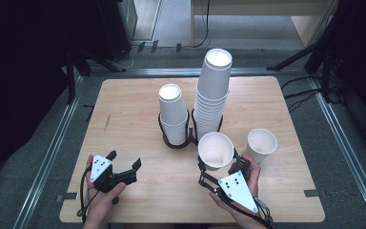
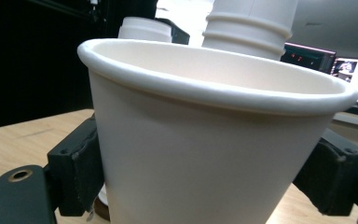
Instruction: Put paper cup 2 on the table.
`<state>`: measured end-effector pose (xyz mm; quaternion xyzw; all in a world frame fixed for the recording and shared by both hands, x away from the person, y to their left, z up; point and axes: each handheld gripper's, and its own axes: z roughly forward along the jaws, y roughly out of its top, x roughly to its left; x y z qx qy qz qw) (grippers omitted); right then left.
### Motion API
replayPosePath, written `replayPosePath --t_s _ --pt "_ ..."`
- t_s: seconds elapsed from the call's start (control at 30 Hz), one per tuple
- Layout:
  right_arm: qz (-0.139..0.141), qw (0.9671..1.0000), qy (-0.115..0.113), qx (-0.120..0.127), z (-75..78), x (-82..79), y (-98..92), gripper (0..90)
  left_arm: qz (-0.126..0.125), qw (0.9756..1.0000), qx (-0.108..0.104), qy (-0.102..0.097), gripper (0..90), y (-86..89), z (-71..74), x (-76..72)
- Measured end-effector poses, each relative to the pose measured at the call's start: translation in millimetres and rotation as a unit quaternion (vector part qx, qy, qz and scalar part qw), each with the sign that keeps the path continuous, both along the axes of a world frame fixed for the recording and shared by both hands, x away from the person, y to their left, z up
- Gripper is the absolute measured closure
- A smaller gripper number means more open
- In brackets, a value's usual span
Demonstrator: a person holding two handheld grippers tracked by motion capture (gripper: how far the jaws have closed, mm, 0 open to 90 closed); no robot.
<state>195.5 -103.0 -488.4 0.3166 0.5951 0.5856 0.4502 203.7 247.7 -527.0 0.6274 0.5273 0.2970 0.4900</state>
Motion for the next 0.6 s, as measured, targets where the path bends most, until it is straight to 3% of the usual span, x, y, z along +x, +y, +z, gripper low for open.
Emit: replayPosePath --t_s 0.17,0.37,0.47,0.6 --pt "0.003 0.9998 0.014 -0.01 -11.0 6.3 -0.6 14.1 0.018 0.9998 -0.001 -0.001 1.6 14.0 -5.4 -7.4" --pt "-0.007 0.9986 0.052 -0.009 -27.6 16.2 -3.2 14.0 0.033 0.9994 0.003 -0.008 1.6 24.1 -9.1 -15.4" --pt "0.002 0.9976 0.069 -0.01 -34.9 20.6 -5.7 14.4 0.04 0.9991 -0.004 -0.013 1.6 28.2 -8.8 -18.6" --pt "0.006 0.9971 0.071 -0.024 -42.2 22.4 -5.8 14.5 0.05 0.9984 -0.018 -0.015 1.7 33.5 -8.7 -19.4"
